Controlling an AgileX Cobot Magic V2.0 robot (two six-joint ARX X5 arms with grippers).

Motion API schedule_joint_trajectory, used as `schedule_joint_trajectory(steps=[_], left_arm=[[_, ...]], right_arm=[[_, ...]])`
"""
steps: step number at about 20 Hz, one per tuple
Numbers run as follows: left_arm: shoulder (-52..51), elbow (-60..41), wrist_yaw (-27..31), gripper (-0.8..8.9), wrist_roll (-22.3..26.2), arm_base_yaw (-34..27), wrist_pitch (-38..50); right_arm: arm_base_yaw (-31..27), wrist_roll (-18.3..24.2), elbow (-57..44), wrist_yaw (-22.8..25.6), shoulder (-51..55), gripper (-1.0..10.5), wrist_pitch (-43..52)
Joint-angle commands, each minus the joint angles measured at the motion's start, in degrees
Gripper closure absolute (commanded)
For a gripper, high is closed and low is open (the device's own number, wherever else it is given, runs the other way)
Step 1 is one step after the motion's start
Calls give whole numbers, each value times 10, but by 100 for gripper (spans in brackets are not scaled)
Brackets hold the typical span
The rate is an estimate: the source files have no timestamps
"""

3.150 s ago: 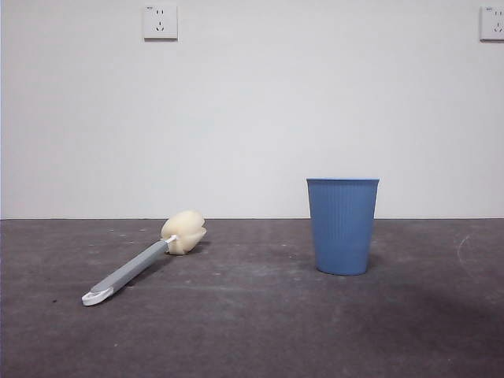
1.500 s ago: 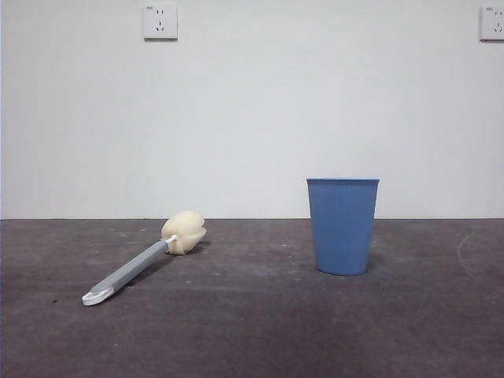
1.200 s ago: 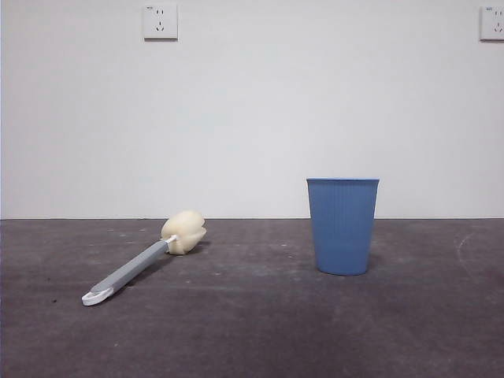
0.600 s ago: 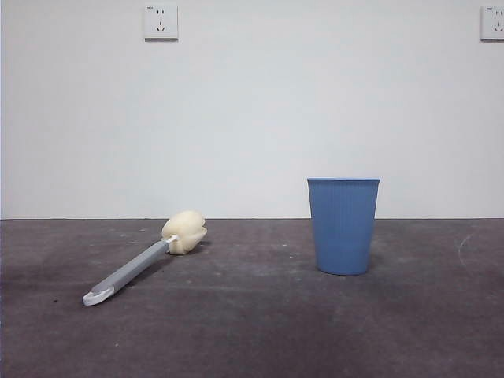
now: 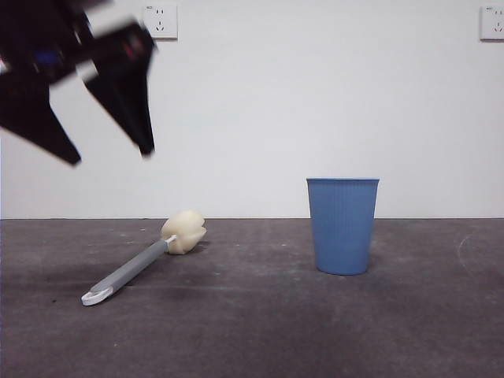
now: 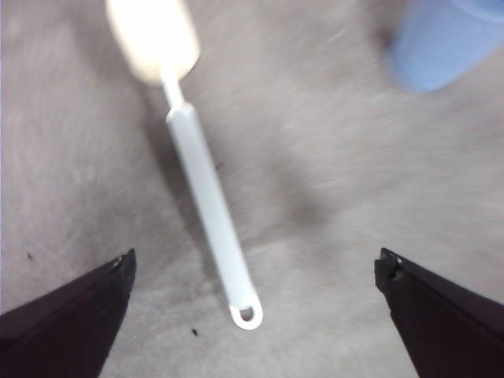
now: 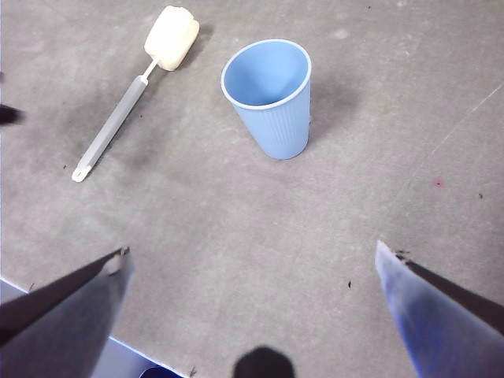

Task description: Pick up the cup brush,pick up the cup,insert the brush into the cup,clean the cup,put the cup brush back,put the cup back to the fixed position on the table

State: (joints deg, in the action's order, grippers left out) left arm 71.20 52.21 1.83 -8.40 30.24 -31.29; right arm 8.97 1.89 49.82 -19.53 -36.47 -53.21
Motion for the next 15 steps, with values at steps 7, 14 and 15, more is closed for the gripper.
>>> schedule_joint_trajectory(steps=[7,14,15], left_arm=[[155,2,31,216,-43,2,52],[218,2,47,216,-74,3,53],[224,2,48,217,-83,5,53]], right_arm=[[1,-10,1,0,1,380,0],[1,-15,1,1,1,380,0],[1,-15,1,1,1,380,0]])
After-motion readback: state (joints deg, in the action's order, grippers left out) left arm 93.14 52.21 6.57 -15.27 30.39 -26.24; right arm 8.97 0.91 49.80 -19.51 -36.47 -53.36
